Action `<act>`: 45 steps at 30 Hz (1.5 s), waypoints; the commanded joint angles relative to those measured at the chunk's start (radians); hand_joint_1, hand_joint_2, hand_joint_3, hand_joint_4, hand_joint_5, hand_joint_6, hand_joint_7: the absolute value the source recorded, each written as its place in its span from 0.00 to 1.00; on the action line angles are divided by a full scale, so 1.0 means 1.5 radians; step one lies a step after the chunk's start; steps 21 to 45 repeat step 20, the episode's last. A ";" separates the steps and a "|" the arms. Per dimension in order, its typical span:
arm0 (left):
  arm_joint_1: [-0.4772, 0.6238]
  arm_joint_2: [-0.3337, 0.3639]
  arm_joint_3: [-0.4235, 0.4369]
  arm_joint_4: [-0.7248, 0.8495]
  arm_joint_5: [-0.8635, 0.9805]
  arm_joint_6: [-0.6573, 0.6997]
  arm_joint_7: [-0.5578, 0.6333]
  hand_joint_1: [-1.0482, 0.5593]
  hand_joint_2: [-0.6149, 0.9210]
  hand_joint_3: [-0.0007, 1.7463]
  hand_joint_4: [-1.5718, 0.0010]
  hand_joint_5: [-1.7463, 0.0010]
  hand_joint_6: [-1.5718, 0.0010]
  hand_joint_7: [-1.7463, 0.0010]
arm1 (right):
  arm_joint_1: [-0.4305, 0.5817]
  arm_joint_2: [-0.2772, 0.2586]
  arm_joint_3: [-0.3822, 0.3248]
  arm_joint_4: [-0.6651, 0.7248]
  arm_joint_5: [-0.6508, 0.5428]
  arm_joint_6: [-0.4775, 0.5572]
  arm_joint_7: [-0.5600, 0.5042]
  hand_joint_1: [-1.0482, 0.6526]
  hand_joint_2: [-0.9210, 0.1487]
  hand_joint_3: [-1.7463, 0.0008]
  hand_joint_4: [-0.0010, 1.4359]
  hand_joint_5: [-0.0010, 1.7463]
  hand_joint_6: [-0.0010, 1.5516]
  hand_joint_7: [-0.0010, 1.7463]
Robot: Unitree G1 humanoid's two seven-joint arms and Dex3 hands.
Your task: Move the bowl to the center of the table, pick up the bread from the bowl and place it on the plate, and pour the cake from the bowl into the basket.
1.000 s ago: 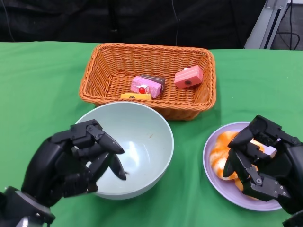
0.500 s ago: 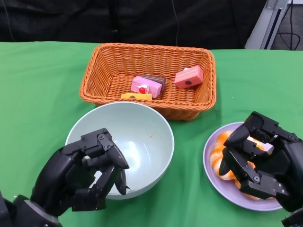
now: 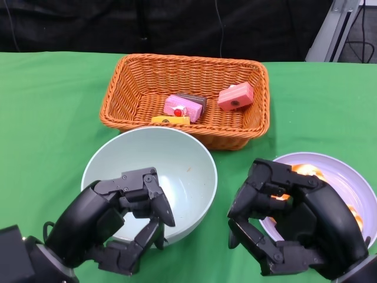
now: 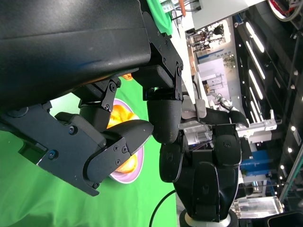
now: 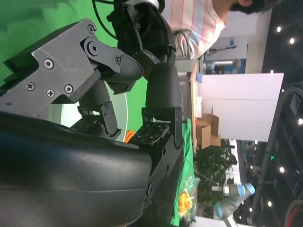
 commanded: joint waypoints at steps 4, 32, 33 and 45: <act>0.014 0.015 -0.009 -0.023 0.007 0.012 -0.003 0.56 0.75 0.69 0.56 0.01 0.55 0.15 | 0.014 -0.013 0.005 -0.013 0.022 0.009 0.008 0.55 0.33 0.48 0.51 0.86 0.46 0.69; 0.025 0.020 -0.002 -0.024 0.005 0.012 0.003 0.56 0.72 0.73 0.56 0.00 0.55 0.15 | 0.022 -0.022 0.004 -0.017 0.019 0.011 -0.003 0.55 0.33 0.47 0.50 0.88 0.44 0.72; 0.025 0.020 -0.002 -0.024 0.005 0.012 0.003 0.56 0.72 0.73 0.56 0.00 0.55 0.15 | 0.022 -0.022 0.004 -0.017 0.019 0.011 -0.003 0.55 0.33 0.47 0.50 0.88 0.44 0.72; 0.025 0.020 -0.002 -0.024 0.005 0.012 0.003 0.56 0.72 0.73 0.56 0.00 0.55 0.15 | 0.022 -0.022 0.004 -0.017 0.019 0.011 -0.003 0.55 0.33 0.47 0.50 0.88 0.44 0.72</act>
